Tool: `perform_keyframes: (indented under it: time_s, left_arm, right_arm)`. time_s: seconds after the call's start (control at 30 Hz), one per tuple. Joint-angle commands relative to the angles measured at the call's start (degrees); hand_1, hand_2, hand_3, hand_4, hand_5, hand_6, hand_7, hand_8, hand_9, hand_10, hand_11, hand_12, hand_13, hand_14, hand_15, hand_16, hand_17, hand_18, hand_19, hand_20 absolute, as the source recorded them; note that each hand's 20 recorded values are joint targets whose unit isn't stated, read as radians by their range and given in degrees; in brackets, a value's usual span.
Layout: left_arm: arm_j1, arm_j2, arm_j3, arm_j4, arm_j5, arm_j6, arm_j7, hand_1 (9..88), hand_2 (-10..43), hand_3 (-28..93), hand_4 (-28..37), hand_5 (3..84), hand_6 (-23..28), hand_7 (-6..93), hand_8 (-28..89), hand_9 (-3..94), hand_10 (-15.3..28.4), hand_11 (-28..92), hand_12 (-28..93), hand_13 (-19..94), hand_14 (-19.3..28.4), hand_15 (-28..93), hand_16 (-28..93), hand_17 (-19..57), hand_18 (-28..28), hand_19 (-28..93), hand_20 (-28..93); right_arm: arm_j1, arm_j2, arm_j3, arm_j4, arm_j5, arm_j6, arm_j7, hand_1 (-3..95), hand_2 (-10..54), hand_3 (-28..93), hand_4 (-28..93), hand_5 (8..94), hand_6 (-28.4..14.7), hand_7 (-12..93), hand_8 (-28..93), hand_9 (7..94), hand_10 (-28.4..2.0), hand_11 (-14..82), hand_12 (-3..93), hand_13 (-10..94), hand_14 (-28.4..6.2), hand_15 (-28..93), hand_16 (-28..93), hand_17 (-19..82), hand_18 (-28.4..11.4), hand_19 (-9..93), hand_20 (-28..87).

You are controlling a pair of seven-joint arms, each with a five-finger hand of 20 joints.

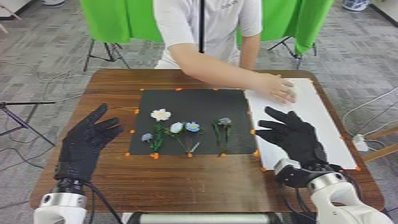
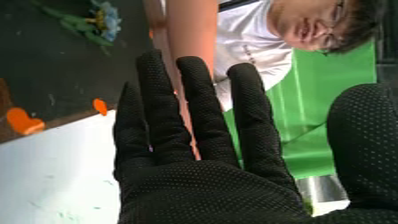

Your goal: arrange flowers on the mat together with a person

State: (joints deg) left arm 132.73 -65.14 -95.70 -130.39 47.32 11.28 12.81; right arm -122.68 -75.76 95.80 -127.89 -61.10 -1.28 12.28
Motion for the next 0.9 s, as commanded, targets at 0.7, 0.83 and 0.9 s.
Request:
perform_keyframes:
  time_s: [0.7, 0.83, 0.9]
  left_arm:
    - [0.8, -0.11, -0.15, -0.16, -0.48, -0.03, -0.47, 24.4, 7.6, 75, -22.3, 39.7, 8.7, 6.8, -7, 41.6, 20.6, 25, 12, 31, 27.3, 54, -6, -2.9, 27.5, 61, 12]
    - [0.6, -0.09, -0.02, -0.11, -0.46, -0.17, -0.49, 24.5, 7.6, 75, -22.3, 39.7, 8.8, 6.8, -7, 41.5, 20.6, 25, 12, 31, 27.4, 54, -6, -2.9, 27.6, 61, 12]
    - [0.7, -0.06, 0.07, -0.13, -0.44, -0.11, -0.52, 24.5, 7.6, 75, -22.3, 39.8, 8.8, 6.8, -7, 41.6, 20.7, 25, 12, 31, 27.4, 54, -6, -2.9, 27.6, 61, 11]
  right_arm:
    - [-1.7, -0.8, -0.2, -0.3, 0.3, 0.8, -1.1, 17.4, 8.0, 74, -27, 45.2, 0.3, 14, -13, 48.8, -16.2, 13.8, 13.9, 39, -19.1, 32, 15, 5, -19.6, 39, 19]
    - [-2.0, -1.1, 0.0, -0.4, 0.3, 0.7, -1.2, 17.5, 7.9, 74, -27, 45.2, 0.3, 14, -13, 48.8, -16.2, 13.9, 14.0, 39, -19.0, 32, 15, 5, -19.6, 39, 19]
    - [-2.1, -1.1, 0.0, -0.3, 0.2, 0.4, -1.0, 17.6, 7.8, 74, -27, 45.2, 0.2, 14, -13, 48.8, -16.2, 13.9, 14.0, 39, -19.0, 32, 15, 5, -19.6, 39, 19]
